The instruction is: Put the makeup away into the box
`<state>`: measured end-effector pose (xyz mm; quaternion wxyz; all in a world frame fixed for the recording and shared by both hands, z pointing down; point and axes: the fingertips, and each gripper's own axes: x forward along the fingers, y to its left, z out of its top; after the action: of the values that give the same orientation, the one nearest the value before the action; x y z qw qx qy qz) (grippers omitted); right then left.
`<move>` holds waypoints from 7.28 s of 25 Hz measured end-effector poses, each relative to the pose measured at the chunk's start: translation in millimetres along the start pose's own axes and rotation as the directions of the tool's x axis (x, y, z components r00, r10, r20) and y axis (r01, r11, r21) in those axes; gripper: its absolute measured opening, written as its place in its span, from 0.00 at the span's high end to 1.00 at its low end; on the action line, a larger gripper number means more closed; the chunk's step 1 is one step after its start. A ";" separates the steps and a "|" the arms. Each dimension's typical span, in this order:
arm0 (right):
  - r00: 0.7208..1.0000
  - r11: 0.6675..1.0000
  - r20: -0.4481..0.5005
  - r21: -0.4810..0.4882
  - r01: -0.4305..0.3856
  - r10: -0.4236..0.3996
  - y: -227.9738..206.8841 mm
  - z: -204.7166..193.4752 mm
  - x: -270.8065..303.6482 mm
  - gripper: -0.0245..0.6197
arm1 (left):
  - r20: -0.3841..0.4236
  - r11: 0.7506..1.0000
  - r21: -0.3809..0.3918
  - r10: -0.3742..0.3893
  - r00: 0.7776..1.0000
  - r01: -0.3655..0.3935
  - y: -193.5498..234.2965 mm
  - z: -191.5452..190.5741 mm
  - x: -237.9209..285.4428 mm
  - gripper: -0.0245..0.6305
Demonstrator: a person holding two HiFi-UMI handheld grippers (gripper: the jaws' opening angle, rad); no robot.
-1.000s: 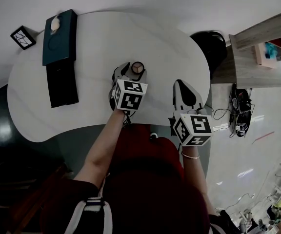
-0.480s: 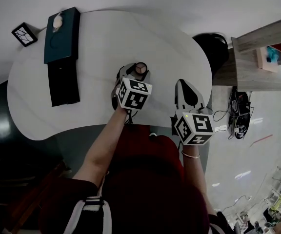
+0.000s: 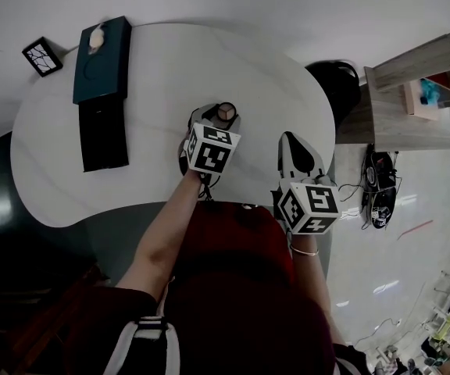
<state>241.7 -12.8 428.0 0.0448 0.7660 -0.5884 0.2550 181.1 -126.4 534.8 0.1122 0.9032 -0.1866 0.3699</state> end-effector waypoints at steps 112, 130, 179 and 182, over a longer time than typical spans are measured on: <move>0.877 0.861 -0.245 -0.207 -0.464 0.414 294.9 -29.0 141.6 0.94 | -0.084 0.947 -0.197 0.241 0.967 -0.253 250.4 -103.0 -161.4 0.61; 0.865 0.852 -0.255 -0.201 -0.484 0.431 296.6 -31.0 147.0 0.94 | -0.192 0.946 -0.219 0.200 0.961 -0.240 247.5 -122.9 -153.3 0.61; 0.841 0.817 -0.213 -0.211 -0.536 0.497 291.0 -18.8 110.7 0.94 | 0.032 0.876 -0.267 0.425 0.905 -0.402 235.3 -82.6 -214.5 0.72; 0.836 0.808 -0.201 -0.221 -0.547 0.511 291.5 -14.7 103.7 0.94 | 0.060 0.863 -0.285 0.451 0.890 -0.418 229.4 -78.6 -225.9 0.77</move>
<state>-14.2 -187.1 419.2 0.1141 0.5397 -0.8032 0.2250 -112.9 -249.9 444.3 0.1331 0.8358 -0.4399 0.3004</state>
